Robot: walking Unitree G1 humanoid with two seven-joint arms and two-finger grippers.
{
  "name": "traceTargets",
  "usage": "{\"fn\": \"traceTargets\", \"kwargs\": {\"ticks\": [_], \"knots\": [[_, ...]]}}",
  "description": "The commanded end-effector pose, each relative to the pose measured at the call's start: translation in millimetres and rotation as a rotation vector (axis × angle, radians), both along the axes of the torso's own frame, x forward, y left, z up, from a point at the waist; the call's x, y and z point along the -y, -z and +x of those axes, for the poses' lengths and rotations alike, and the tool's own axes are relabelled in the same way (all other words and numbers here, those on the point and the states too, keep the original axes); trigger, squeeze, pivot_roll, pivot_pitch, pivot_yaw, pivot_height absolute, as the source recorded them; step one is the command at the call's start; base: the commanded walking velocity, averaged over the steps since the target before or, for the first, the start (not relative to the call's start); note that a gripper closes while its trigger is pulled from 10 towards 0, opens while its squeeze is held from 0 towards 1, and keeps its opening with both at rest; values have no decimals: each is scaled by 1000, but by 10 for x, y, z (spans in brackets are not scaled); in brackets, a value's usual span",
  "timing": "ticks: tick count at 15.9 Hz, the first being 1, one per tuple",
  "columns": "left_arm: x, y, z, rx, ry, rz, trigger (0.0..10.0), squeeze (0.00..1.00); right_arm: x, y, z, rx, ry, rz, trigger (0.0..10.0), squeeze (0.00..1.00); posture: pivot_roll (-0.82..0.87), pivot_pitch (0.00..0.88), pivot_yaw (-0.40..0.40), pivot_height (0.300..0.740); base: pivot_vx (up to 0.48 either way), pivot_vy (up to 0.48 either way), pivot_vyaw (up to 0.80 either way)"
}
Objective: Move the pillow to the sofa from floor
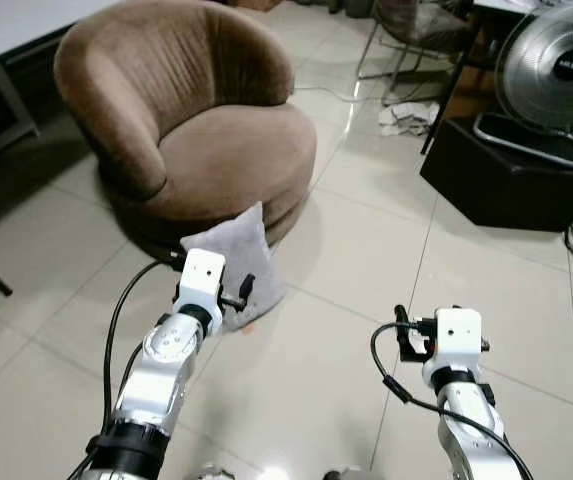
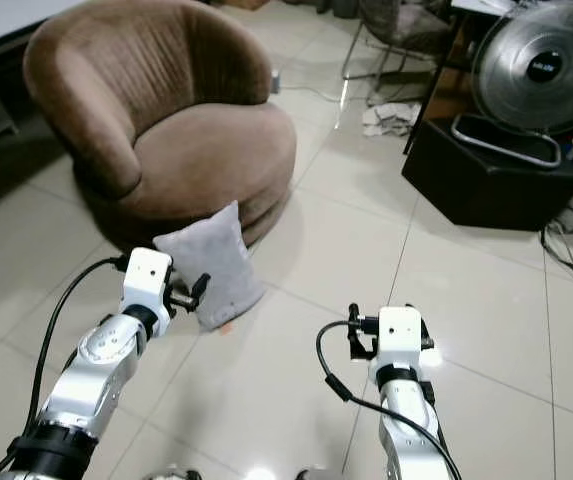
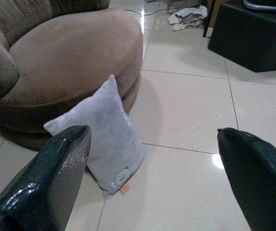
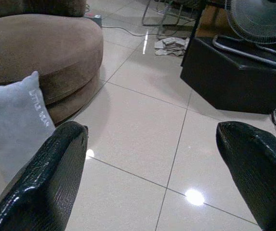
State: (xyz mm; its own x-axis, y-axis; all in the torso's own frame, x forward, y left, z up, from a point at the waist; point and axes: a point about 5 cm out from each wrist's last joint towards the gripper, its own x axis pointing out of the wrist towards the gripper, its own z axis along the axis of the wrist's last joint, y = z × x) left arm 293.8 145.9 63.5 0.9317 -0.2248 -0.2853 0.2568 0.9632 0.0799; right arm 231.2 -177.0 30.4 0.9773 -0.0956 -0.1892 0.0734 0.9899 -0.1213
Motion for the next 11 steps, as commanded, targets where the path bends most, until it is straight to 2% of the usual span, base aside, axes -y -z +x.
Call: {"fn": "traceTargets", "kwargs": {"ticks": [1,11], "knots": [[-2,10,1,-12,9,16,10000,0,10,20,-12,-6,6,-9,10000,0,-36,85,-19,740,465,0,0],[17,13,-16,-13,30,20,10000,0,2,27,-19,-6,2,-10,10000,0,-35,87,-19,740,460,0,0]]}}
